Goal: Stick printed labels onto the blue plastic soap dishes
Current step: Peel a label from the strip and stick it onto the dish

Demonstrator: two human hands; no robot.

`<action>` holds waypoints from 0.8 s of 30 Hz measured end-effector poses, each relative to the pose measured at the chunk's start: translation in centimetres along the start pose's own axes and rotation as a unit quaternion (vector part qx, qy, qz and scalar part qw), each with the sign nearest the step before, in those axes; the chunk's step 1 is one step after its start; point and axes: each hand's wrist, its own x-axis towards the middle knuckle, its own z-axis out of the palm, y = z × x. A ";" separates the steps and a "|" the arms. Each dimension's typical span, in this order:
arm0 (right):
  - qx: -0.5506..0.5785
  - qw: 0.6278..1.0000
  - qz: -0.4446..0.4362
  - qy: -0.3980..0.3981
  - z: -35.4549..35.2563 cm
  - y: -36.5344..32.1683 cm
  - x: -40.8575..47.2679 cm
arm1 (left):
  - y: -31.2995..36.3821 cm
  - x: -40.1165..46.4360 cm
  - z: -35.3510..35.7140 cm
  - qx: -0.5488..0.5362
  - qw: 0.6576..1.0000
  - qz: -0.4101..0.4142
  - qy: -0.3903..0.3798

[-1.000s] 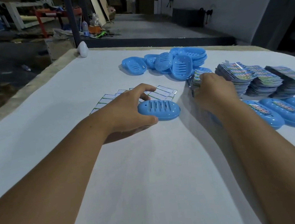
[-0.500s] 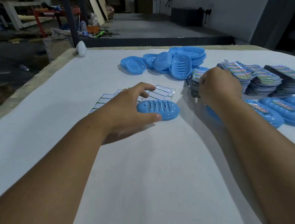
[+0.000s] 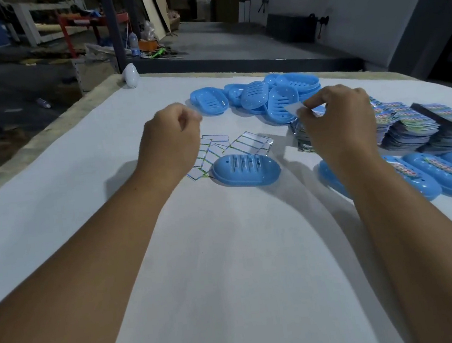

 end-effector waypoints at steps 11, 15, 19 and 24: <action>0.169 0.955 -0.244 -0.018 1.7 -5.5 -3.7 | 0.5 0.3 0.2 -0.121 0.980 -0.133 -0.091; 0.193 0.941 -0.266 -0.076 2.2 -5.9 -4.3 | 0.3 0.4 -0.1 -0.127 0.982 -0.127 -0.058; 0.196 0.938 -0.270 -0.092 2.6 -5.7 -4.3 | 0.5 0.4 -0.2 -0.131 0.978 -0.153 -0.058; 0.154 0.935 -0.319 0.017 2.7 -6.0 -4.4 | 0.2 0.1 -0.2 -0.071 0.986 -0.134 -0.069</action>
